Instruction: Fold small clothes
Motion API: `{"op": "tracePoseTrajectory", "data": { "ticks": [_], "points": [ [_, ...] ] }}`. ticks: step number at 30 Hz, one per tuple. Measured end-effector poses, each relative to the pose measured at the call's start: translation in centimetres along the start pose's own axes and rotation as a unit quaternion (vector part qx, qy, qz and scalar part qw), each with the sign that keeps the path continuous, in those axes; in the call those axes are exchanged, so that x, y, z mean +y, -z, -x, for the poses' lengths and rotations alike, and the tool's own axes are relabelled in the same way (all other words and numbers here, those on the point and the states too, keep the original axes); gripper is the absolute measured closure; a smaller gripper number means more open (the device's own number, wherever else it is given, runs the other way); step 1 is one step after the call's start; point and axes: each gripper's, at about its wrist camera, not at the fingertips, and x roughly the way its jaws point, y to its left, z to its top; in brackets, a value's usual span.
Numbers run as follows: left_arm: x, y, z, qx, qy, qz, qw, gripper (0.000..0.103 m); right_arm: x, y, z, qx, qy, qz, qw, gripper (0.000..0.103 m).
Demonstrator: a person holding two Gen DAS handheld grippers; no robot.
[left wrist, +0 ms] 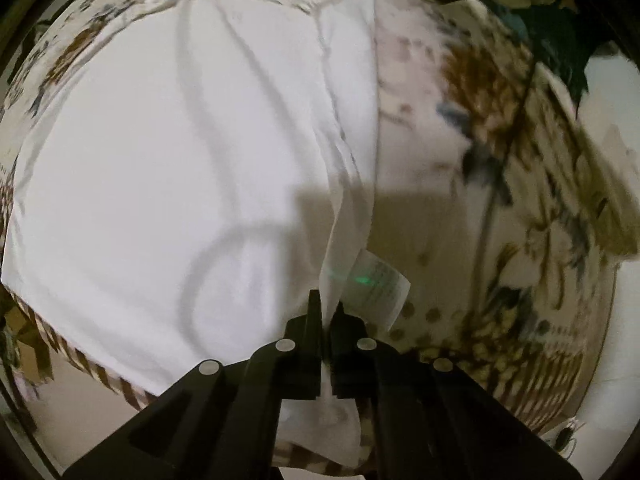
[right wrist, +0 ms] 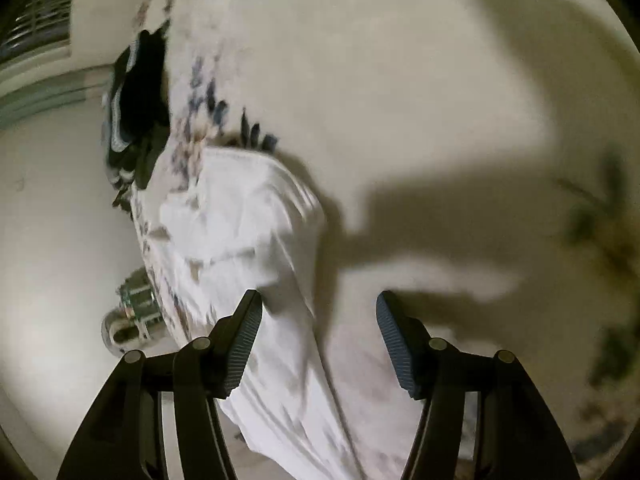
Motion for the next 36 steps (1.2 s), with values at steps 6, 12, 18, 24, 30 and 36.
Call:
{"op": "tracePoseTrajectory", "data": {
  "ticks": [6,12,18,24,30,36],
  "points": [
    [1.9,0.4,3.6,-0.018,0.024,0.042,0.9987,0.102,6.4,-1.5,-3.1,-0.019,0.03,0.045,0.998,0.095],
    [7.3,0.6,7.7,-0.032,0.03,0.109,0.993,0.102,14.1,-0.9,-2.7,-0.026,0.054,0.085,0.995,0.097],
    [17.0,0.3,9.8,-0.048,0.024,0.193,0.9797,0.102,25.1,0.8,-5.9,-0.02,0.081,0.135,0.987,0.098],
    [25.9,-0.3,8.8,-0.045,0.015,0.224,0.9735,0.102,35.5,2.4,-15.3,-0.012,0.139,0.192,0.971,0.098],
    [32.5,-0.5,5.9,-0.012,0.034,0.23,0.9725,0.102,40.6,2.6,-24.4,-0.011,0.209,0.199,0.957,0.099],
    [35.8,-0.3,2.6,0.037,0.062,0.23,0.9705,0.097,41.7,2.7,-29.7,-0.007,0.254,0.192,0.948,0.098]
  ]
}}
